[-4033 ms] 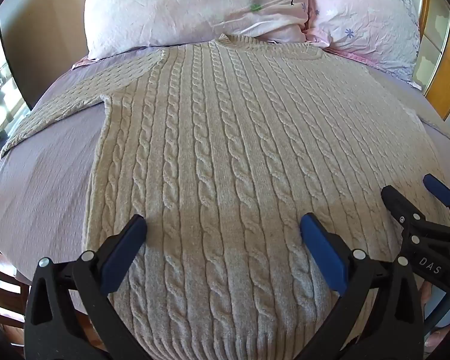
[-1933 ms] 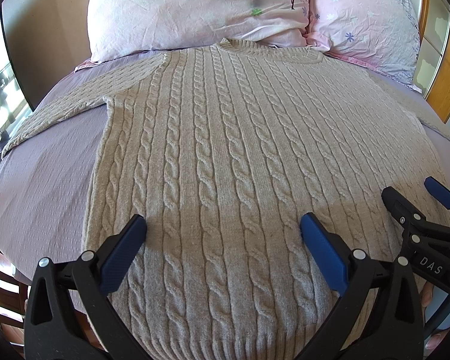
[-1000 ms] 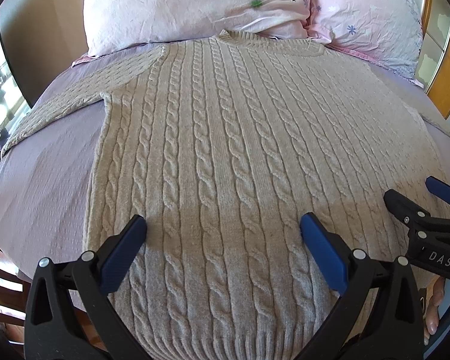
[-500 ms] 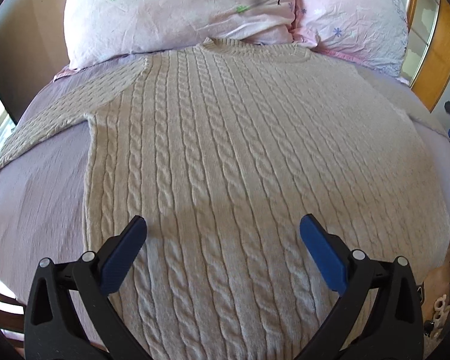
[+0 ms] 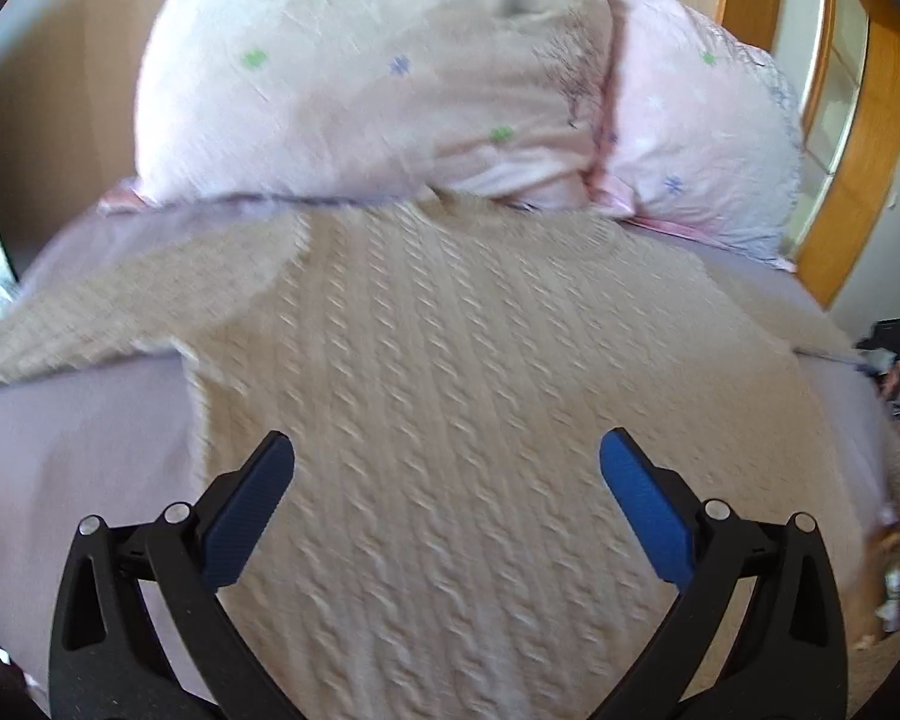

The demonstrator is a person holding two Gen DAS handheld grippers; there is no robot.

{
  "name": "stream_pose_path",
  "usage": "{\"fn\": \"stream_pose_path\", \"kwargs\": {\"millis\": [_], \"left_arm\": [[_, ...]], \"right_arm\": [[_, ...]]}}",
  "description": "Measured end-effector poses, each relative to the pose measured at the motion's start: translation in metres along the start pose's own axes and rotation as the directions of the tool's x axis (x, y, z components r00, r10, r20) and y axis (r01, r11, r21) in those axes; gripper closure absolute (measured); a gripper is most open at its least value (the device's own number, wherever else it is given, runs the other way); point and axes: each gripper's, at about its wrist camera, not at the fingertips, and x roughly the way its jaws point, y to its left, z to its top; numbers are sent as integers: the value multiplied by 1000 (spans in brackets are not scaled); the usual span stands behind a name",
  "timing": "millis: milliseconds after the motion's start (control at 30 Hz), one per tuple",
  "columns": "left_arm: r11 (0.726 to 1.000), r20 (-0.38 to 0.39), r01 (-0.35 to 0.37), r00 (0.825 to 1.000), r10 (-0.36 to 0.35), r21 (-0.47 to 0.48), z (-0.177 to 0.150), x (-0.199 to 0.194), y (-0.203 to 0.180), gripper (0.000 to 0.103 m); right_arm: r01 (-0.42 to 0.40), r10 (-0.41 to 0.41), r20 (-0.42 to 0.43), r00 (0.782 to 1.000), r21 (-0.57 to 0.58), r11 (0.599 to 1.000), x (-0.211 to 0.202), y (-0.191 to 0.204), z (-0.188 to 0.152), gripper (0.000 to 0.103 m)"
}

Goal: Fold small clothes

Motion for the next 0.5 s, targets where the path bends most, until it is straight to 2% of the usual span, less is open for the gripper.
{"fn": "stream_pose_path", "kwargs": {"millis": [33, 67, 100, 167, 200, 267, 300, 333, 400, 433, 467, 500], "left_arm": [[999, 18, -44, 999, 44, 18, 1, -2, 2, 2], [998, 28, -67, 997, 66, 23, 3, -4, 5, 2], [996, 34, -86, 996, 86, 21, 5, -5, 10, 2], [989, 37, -147, 988, 147, 5, 8, -7, 25, 2], [980, 44, -199, 979, 200, -5, 9, -9, 33, 2], [973, 51, -228, 972, 229, -21, 10, -11, 48, 2], [975, 53, -217, 974, 219, -39, 10, -13, 59, 2], [981, 50, -177, 982, 181, -78, 10, -16, 75, 2], [982, 67, -71, 994, 83, -172, 9, -22, 98, 2], [969, 103, 0, 994, 26, -248, 6, -28, 118, 2], [962, 109, 0, 994, 31, -274, 5, -29, 124, 2], [954, 106, -39, 992, 74, -298, 4, -33, 135, 2]], "right_arm": [[13, -13, 11, 1000, -9, 1000, 3, 2, 1, 77], [32, -32, 22, 999, -31, 999, 7, 3, 3, 88], [44, -42, 29, 999, -45, 998, 10, 4, 4, 94], [28, -26, 42, 999, -56, 998, 7, 13, 6, 95], [5, 0, 61, 998, -83, 997, 2, 22, 0, 95], [-70, 89, 94, 992, -191, 979, -19, 54, -16, 95], [-162, 190, 78, 979, -276, 947, -37, 86, -37, 95], [-230, 260, 49, 964, -324, 917, -47, 107, -52, 95], [-367, 391, -40, 920, -439, 820, -72, 160, -97, 95], [-444, 453, -109, 885, -493, 748, -85, 188, -128, 95], [-518, 501, -191, 844, -532, 669, -95, 214, -161, 95], [-568, 526, -253, 812, -550, 612, -101, 230, -185, 95]]}}
